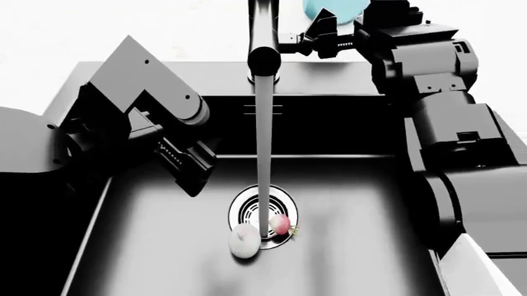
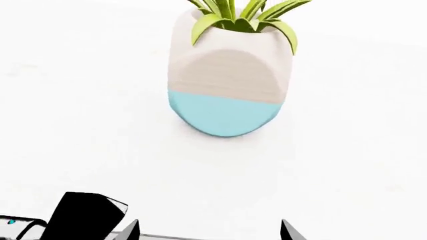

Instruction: Pick up the fruits and vegetables and place them in the sink. Turn on the sink faucet to wash them. Then turn the sink off and put them in the tray.

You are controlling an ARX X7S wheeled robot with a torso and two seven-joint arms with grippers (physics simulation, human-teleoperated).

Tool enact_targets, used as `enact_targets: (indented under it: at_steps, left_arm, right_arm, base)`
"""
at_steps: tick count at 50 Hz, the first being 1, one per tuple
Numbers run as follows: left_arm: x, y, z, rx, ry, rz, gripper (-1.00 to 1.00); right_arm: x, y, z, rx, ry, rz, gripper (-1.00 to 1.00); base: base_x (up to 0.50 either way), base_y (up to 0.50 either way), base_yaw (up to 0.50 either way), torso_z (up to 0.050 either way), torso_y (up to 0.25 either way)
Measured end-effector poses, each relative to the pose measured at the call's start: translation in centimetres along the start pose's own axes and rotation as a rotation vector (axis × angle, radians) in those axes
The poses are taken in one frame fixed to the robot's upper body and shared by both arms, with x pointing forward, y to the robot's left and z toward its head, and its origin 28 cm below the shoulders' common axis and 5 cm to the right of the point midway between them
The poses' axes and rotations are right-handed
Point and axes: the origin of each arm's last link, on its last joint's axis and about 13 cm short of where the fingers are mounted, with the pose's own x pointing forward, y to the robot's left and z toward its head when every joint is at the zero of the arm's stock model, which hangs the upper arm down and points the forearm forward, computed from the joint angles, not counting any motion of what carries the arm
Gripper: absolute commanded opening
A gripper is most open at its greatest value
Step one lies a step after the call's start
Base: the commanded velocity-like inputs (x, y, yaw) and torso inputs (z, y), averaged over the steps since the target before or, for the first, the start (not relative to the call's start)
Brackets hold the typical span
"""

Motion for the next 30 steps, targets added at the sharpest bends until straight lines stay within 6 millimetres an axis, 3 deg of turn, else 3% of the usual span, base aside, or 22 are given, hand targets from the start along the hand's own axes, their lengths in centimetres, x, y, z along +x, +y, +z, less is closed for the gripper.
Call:
enact_targets:
  at_steps: [16, 30]
  left_arm:
    - [-0.1, 0.1, 0.0, -0.001, -0.01, 0.003, 1.0]
    - [-0.2, 0.1, -0.1, -0.002, -0.012, 0.002, 1.0]
  right_arm:
    - [-0.1, 1.4, 1.0, -0.087, -0.023, 0.047, 1.0]
    - [-0.3, 0.9, 1.8, -0.148, -0.036, 0.069, 1.0]
  base:
    - [0.0, 0.0, 0.0, 0.0, 0.0]
    - [0.0, 0.0, 0.0, 0.0, 0.0]
